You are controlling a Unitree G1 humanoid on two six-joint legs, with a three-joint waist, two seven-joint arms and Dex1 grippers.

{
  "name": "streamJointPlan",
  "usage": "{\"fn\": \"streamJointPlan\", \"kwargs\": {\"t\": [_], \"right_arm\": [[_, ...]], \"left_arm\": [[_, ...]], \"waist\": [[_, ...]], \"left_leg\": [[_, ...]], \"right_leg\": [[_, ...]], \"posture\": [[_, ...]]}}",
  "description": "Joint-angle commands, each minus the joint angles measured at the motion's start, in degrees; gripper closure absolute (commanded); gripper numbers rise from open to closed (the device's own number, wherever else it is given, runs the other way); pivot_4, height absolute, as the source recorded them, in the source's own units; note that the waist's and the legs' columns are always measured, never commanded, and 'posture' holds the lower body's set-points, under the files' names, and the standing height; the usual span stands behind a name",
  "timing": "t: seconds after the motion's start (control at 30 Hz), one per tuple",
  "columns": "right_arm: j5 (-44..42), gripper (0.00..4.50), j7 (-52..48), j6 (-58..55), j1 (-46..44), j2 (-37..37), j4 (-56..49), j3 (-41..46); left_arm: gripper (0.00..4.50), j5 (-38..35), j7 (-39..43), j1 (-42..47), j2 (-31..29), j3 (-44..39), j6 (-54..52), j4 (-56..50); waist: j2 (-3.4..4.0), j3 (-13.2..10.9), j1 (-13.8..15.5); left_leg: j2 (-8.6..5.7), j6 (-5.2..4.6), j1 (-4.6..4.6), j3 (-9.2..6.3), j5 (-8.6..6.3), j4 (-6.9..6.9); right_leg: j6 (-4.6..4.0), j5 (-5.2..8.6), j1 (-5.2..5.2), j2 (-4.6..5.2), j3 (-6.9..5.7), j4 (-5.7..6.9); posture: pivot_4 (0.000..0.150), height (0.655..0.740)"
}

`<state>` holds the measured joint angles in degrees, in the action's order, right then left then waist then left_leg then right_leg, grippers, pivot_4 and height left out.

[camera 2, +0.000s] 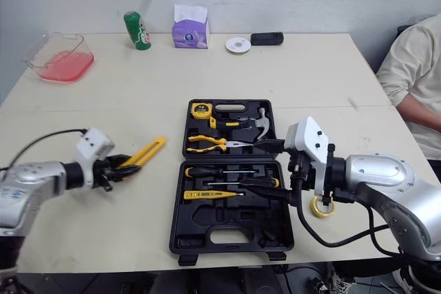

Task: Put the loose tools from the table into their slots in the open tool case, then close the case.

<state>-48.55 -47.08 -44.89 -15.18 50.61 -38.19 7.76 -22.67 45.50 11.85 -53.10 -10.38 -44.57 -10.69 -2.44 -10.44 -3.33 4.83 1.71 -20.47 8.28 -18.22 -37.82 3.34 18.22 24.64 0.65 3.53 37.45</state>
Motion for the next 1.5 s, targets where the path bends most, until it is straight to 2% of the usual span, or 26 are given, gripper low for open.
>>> {"fn": "streamJointPlan", "kwargs": {"t": [0.03,0.3,0.43,0.5,0.6,0.73,0.9,1.03,1.3,1.37,1.5], "right_arm": [[-0.8,0.0,-1.2,0.8,-0.7,1.0,-0.5,1.5],[-3.6,0.0,-4.3,-1.5,4.8,5.6,-1.0,6.8],[-3.5,0.0,-8.5,-3.9,14.2,10.7,-2.6,13.6],[-3.2,0.0,-10.3,-5.0,19.5,12.5,-3.5,17.8],[-4.7,0.0,-11.0,-6.9,23.4,13.6,-4.8,22.7],[-7.4,0.0,-10.6,-9.4,27.1,13.2,-7.4,26.8],[-8.4,0.0,-10.0,-10.3,29.6,13.1,-8.8,29.1],[-6.9,0.0,-9.8,-9.5,30.5,13.0,-8.5,28.5],[-7.4,0.0,-9.2,-9.0,28.8,13.0,-7.9,26.8],[-6.8,0.0,-9.2,-8.4,28.7,12.6,-7.9,25.8],[-6.8,0.0,-8.8,-7.5,28.0,12.6,-7.6,24.6]], "left_arm": [[3.12,-4.6,6.8,3.5,-3.0,0.6,-0.3,-7.0],[3.12,-13.5,13.2,16.0,-1.6,9.8,-8.7,-15.0],[3.12,-15.2,15.3,25.4,2.8,21.8,-16.8,-14.5],[3.12,-14.3,16.9,27.7,4.6,27.7,-17.5,-15.6],[3.12,-12.2,17.7,28.2,6.0,33.2,-15.7,-17.5],[3.12,-9.3,14.5,29.0,9.6,39.4,-16.9,-17.9],[3.12,-5.0,10.3,30.1,13.4,43.5,-17.3,-16.6],[3.12,0.3,9.8,30.2,12.2,47.3,-13.6,-17.0],[3.12,2.3,9.4,30.1,13.3,47.0,-12.6,-16.0],[2.07,1.8,8.9,29.9,13.7,45.9,-13.9,-16.3],[0.4,-1.6,10.5,29.4,13.4,40.9,-14.7,-17.5]], "waist": [[0.0,0.0,0.1],[-0.03,0.0,0.7],[-0.02,0.0,0.7],[-0.02,0.0,1.3],[-0.03,0.0,0.5],[-0.03,0.0,0.3],[-0.07,-0.1,0.4],[-0.08,-0.1,0.3],[-0.08,-0.1,0.5],[-0.08,-0.1,0.6],[-0.08,-0.1,0.7]], "left_leg": [[0.0,0.0,0.0,0.0,0.0,0.0],[-0.11,-0.03,-0.13,0.0,-0.04,-0.13],[-0.21,0.01,-0.15,-0.05,-0.02,-0.21],[-0.28,0.02,-0.15,-0.11,-0.01,-0.25],[-0.25,0.01,-0.09,-0.02,-0.02,-0.28],[-0.2,0.07,-0.06,-0.11,0.05,-0.29],[-0.25,-0.01,-0.09,-0.36,0.12,-0.3],[-0.28,-0.03,-0.12,-0.39,0.12,-0.31],[-0.26,-0.09,-0.12,-0.45,0.16,-0.3],[-0.26,-0.09,-0.13,-0.47,0.16,-0.3],[-0.26,-0.09,-0.14,-0.49,0.16,-0.3]], "right_leg": [[0.0,0.0,-0.01,0.01,0.0,-0.03],[0.1,-0.02,-0.04,-0.02,0.01,-0.1],[0.11,-0.01,-0.05,-0.13,0.01,-0.05],[0.14,-0.01,-0.1,-0.15,0.0,-0.06],[0.19,-0.02,-0.12,-0.19,0.16,-0.03],[0.19,-0.02,-0.14,-0.19,0.16,0.03],[0.23,-0.04,-0.23,-0.18,0.14,0.05],[0.26,-0.05,-0.23,-0.17,0.14,0.03],[0.26,-0.05,-0.25,-0.12,0.09,0.04],[0.26,-0.05,-0.25,-0.12,0.08,0.04],[0.26,-0.05,-0.25,-0.12,0.06,0.04]], "posture": [[0.15,0.7244],[0.15,0.7244],[0.15,0.7244],[0.15,0.7244],[0.15,0.7244],[0.15,0.7244],[0.15,0.7244],[0.15,0.7244],[0.15,0.7244],[0.15,0.7244],[0.15,0.7244]]}}
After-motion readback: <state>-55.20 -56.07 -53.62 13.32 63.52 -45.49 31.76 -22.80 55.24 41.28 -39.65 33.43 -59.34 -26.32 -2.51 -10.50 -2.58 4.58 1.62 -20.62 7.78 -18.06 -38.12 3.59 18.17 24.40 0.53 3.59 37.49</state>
